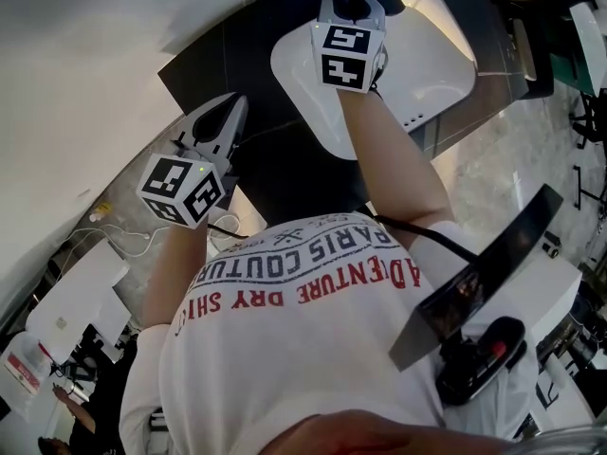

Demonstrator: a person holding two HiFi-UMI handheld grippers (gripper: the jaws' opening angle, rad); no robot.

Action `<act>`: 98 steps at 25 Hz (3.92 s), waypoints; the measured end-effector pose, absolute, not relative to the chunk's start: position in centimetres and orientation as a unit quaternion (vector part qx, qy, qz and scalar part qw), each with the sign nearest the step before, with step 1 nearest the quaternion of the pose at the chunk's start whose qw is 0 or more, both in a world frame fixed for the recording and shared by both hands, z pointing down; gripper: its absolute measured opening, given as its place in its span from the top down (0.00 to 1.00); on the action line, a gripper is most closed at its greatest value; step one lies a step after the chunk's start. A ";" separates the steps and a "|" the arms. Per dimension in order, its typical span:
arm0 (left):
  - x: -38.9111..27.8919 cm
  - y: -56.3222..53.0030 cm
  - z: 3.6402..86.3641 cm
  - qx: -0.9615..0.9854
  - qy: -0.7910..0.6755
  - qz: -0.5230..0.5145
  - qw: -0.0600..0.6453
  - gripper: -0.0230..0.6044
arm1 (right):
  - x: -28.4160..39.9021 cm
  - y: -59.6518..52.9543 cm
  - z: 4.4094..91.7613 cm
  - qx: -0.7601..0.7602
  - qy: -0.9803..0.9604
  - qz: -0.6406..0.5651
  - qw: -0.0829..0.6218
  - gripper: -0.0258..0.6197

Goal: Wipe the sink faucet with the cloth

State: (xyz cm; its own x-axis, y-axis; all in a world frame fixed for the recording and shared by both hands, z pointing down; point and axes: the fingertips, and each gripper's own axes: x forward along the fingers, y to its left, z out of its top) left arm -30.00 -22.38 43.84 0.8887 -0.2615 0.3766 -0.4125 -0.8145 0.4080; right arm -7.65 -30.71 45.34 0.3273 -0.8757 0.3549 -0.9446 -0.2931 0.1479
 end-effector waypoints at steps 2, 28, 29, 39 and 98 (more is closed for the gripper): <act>-29.8 -22.0 43.9 0.941 -0.176 0.155 0.245 0.96 | -7.4 -29.8 45.2 0.799 -0.569 0.104 0.163 0.84; -25.6 -16.6 39.3 0.958 -0.132 0.128 0.221 0.96 | -13.9 -18.4 38.5 0.638 -0.757 0.116 0.085 0.84; -25.5 -16.4 38.4 0.959 -0.137 0.123 0.215 0.96 | -14.4 -17.8 37.5 0.622 -0.770 0.113 0.083 0.84; -16.9 -2.9 34.0 0.958 -0.215 0.091 0.167 0.96 | -8.7 -2.5 32.8 0.506 -0.855 0.102 0.057 0.84; -12.2 72.4 22.2 0.941 -0.310 0.042 0.127 0.96 | -4.3 72.2 22.9 0.392 -0.909 0.121 0.068 0.85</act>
